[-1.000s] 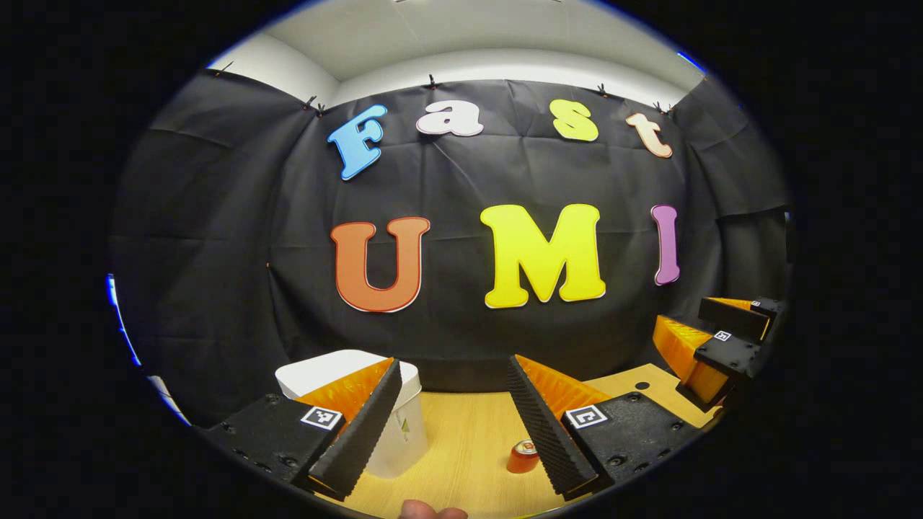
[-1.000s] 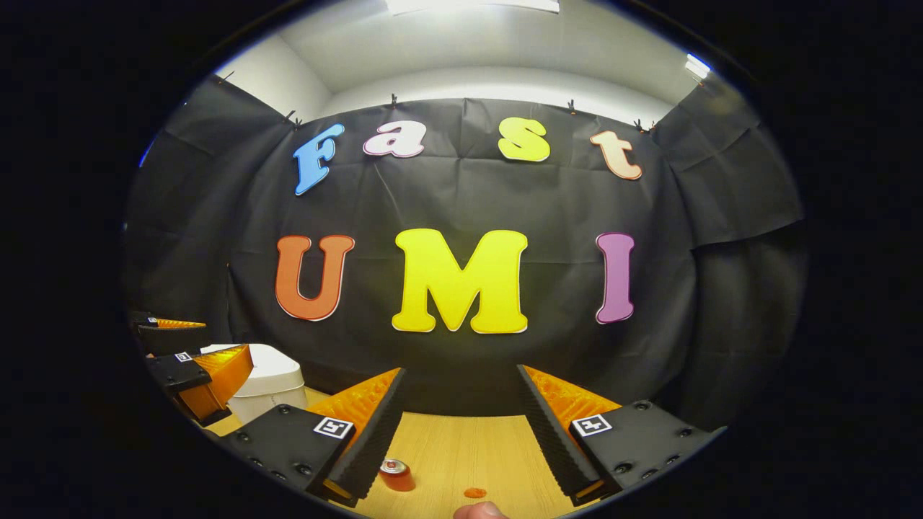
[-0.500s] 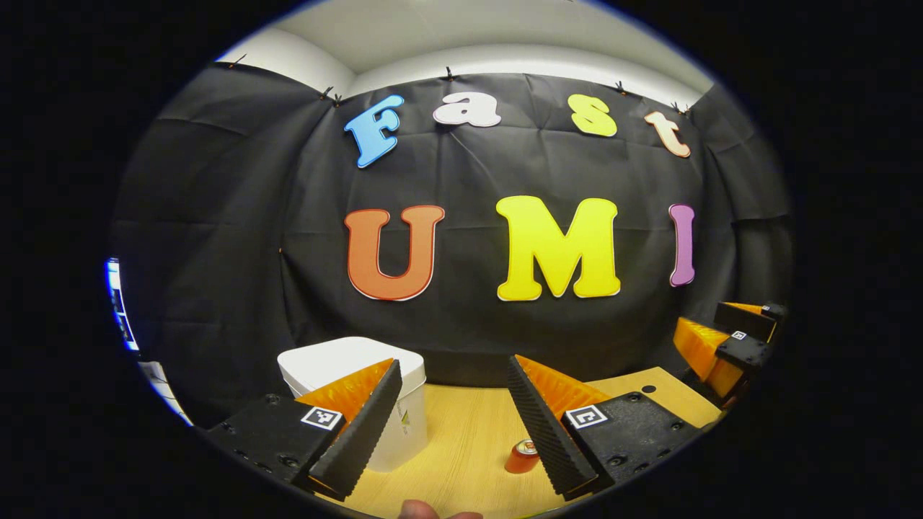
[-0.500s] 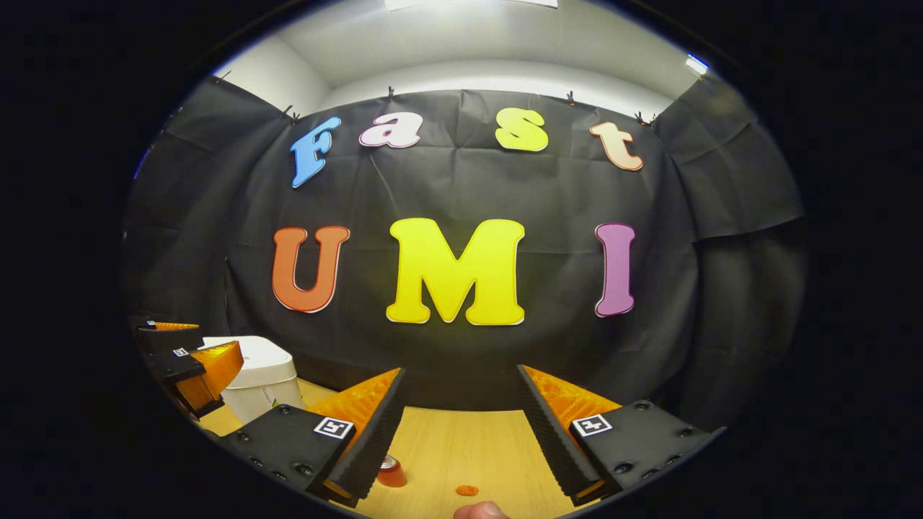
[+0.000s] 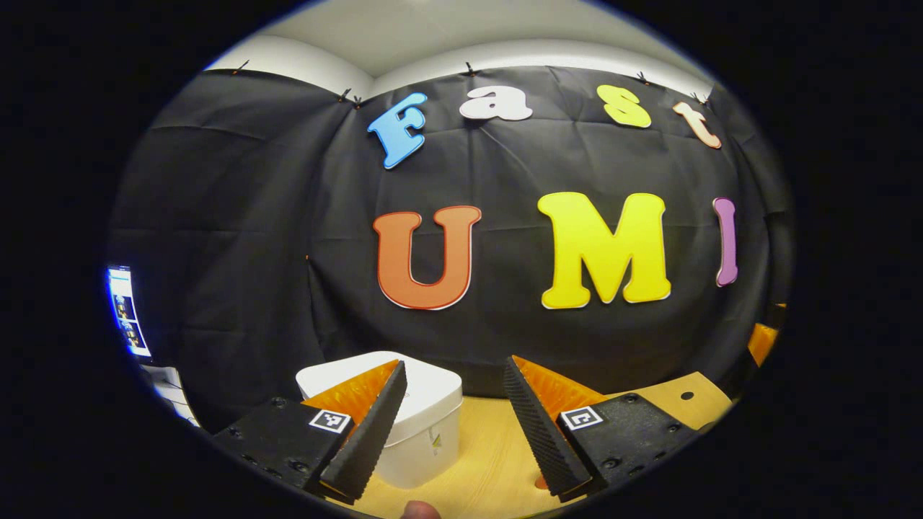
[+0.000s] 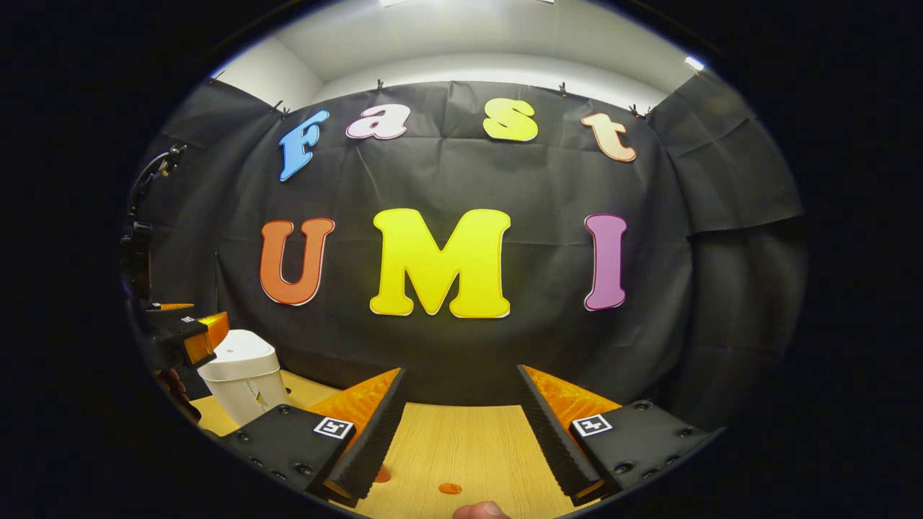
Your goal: Press the lid of the desktop garbage bin to open it, pick up the crumpled paper on the desktop and throw it into the bin, then pick up the pop can on the desktop and drop it into the bin, and finally close the garbage bin lid.
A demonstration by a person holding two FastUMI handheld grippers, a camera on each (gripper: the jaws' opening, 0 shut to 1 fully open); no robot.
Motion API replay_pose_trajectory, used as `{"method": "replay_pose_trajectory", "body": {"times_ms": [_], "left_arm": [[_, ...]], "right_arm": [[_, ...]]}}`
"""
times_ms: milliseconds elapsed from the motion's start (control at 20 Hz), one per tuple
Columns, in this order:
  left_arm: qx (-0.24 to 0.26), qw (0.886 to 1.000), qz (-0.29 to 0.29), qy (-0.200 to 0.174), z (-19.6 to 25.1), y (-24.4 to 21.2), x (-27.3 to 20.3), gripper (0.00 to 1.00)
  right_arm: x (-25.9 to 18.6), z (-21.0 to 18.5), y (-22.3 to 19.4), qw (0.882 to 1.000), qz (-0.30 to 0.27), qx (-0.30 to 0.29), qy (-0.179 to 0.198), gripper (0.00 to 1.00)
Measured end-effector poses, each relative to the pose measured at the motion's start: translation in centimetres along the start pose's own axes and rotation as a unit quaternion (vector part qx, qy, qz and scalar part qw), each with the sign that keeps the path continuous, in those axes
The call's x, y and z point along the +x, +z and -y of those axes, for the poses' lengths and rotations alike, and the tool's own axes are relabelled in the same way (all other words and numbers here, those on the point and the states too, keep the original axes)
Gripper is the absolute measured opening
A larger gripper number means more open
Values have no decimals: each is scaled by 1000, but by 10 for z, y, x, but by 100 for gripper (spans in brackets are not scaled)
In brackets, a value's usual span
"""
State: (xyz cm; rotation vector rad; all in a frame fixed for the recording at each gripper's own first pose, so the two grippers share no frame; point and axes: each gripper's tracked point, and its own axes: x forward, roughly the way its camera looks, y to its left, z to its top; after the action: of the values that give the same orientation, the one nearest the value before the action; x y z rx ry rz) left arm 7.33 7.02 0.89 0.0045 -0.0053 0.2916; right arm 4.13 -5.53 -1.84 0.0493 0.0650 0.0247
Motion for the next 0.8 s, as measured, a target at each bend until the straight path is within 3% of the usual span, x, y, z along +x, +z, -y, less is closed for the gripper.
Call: {"method": "replay_pose_trajectory", "body": {"times_ms": [350,800], "left_arm": [[-12,998,-7,68,-49,8,49,86],[-6,994,-58,89,-60,-36,86,61]], "right_arm": [[9,7,8,1000,-1,-3,-4,93],[11,9,9,1000,-6,-24,-5,93]]}}
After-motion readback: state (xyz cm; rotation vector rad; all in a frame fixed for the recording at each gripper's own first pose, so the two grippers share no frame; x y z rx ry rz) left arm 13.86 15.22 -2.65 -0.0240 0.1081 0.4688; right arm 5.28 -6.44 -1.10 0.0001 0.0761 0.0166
